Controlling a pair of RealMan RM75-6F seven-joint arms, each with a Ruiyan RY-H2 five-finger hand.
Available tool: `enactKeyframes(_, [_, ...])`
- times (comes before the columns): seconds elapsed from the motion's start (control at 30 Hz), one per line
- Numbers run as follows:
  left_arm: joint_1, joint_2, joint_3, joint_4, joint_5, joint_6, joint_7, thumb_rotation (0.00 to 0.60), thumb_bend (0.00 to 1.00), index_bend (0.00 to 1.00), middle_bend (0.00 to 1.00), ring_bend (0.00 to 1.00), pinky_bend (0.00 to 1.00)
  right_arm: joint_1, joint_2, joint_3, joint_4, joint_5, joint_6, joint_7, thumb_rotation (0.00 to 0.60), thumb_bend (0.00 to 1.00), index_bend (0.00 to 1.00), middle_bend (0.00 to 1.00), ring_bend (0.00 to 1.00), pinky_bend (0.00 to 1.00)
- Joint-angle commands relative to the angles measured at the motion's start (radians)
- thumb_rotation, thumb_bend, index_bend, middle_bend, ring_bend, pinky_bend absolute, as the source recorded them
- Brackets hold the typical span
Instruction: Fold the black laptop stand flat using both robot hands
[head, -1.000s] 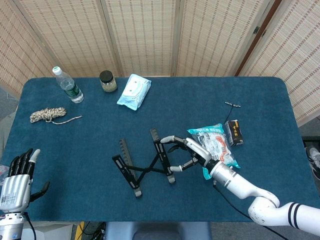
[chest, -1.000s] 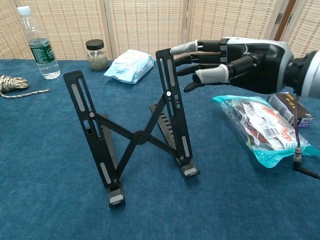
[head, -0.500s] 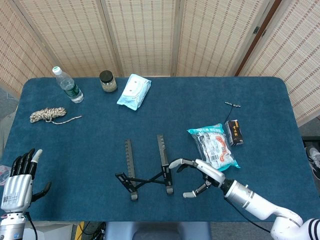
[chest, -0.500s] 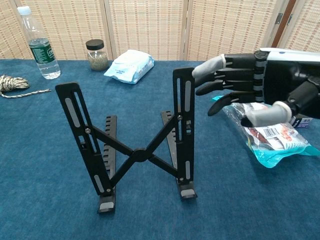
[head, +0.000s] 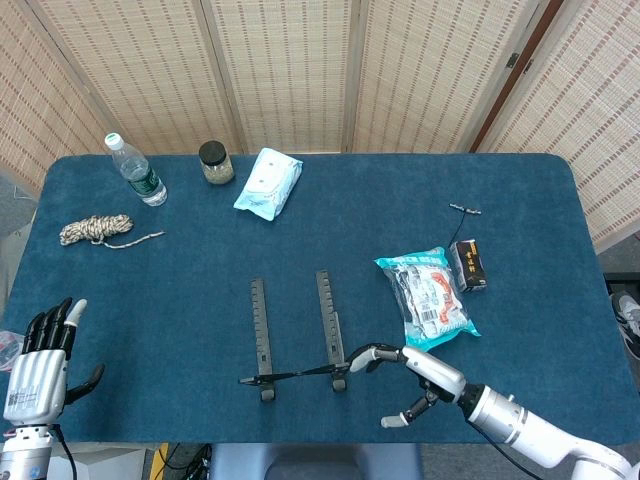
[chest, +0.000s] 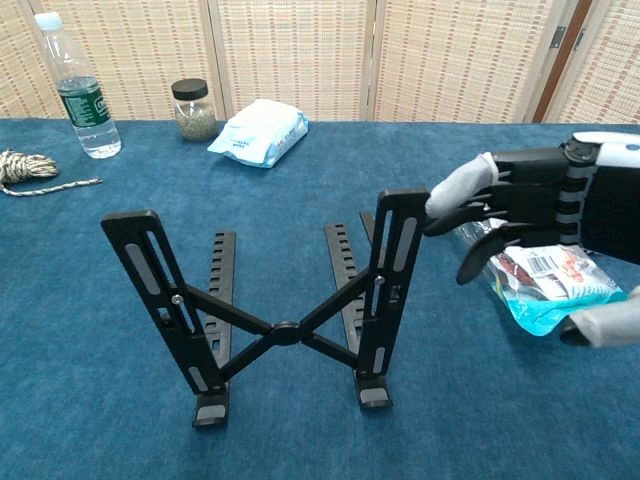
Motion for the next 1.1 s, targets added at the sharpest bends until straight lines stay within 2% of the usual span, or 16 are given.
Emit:
enactKeyframes(0.03, [0.000,0.000,0.000,0.000,0.002,0.000,0.000,0.600,0.25,0.03,0.00,0.00,0.00,0.001,0.007,-0.020,-0.004,-0.011,0.018,-0.003,0.600,0.00,0.14,0.27,0.17,0.31])
enactKeyframes(0.27, [-0.001,-0.002,0.000,-0.001,0.002,-0.001,0.003,0.600,0.25,0.03,0.00,0.00,0.00,-0.004,0.010,-0.030,-0.004,0.009,0.058,-0.025,0.600,0.00,0.14,0.26,0.17,0.31])
enactKeyframes(0.77, [0.005,0.001,0.000,0.003,0.002,0.007,-0.007,0.600,0.25,0.03,0.00,0.00,0.00,0.025,-0.004,-0.013,-0.010,0.073,0.043,-0.083,0.600,0.00,0.14,0.26,0.17,0.31])
enactKeyframes(0.93, [0.002,-0.001,0.000,0.004,0.004,0.003,-0.007,0.600,0.25,0.03,0.00,0.00,0.00,0.038,-0.014,0.009,-0.013,0.100,0.032,-0.110,0.600,0.00,0.14,0.22,0.11,0.22])
enactKeyframes(1.1, [0.004,-0.002,0.001,0.004,0.005,0.004,-0.007,0.600,0.25,0.03,0.00,0.00,0.00,0.077,-0.037,0.021,-0.012,0.108,-0.019,-0.107,0.600,0.00,0.05,0.10,0.00,0.06])
